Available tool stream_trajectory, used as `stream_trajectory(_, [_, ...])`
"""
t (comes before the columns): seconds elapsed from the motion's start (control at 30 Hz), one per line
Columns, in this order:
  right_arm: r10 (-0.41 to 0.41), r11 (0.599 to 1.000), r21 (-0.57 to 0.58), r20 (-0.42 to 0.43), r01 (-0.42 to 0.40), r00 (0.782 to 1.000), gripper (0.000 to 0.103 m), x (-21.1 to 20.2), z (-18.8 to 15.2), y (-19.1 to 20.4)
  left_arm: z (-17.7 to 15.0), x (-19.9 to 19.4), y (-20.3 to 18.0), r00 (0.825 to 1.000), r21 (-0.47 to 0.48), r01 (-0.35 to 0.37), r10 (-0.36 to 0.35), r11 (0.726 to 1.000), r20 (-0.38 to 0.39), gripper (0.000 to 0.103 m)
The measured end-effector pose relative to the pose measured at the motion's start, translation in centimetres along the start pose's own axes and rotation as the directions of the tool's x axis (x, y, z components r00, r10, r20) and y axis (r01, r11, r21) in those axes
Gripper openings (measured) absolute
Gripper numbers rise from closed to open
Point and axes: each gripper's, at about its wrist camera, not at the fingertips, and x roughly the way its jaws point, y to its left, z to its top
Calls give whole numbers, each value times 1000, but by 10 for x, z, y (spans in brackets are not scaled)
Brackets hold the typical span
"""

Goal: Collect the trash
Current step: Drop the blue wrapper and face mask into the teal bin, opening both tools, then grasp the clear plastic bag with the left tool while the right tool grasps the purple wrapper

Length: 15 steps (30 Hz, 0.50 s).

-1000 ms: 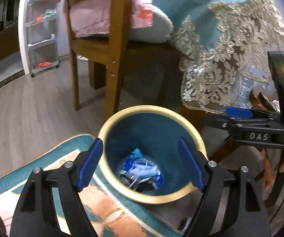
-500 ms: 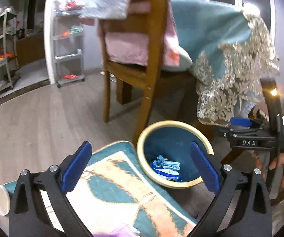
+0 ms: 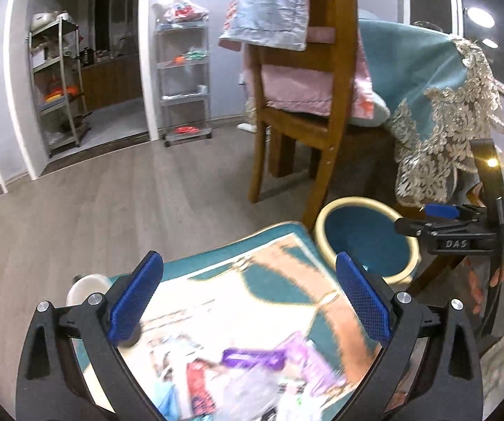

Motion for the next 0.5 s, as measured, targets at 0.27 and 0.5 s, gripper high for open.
stream_trajectory(0.27, [128, 985, 126, -91, -116, 988, 96, 16, -26, 31, -30, -21, 42, 996, -14, -72, 72, 997, -56, 97])
stream_trajectory(0.5, [90, 996, 26, -179, -87, 980, 96, 37, -51, 61, -52, -11, 70, 982, -16, -117, 114, 993, -154, 97])
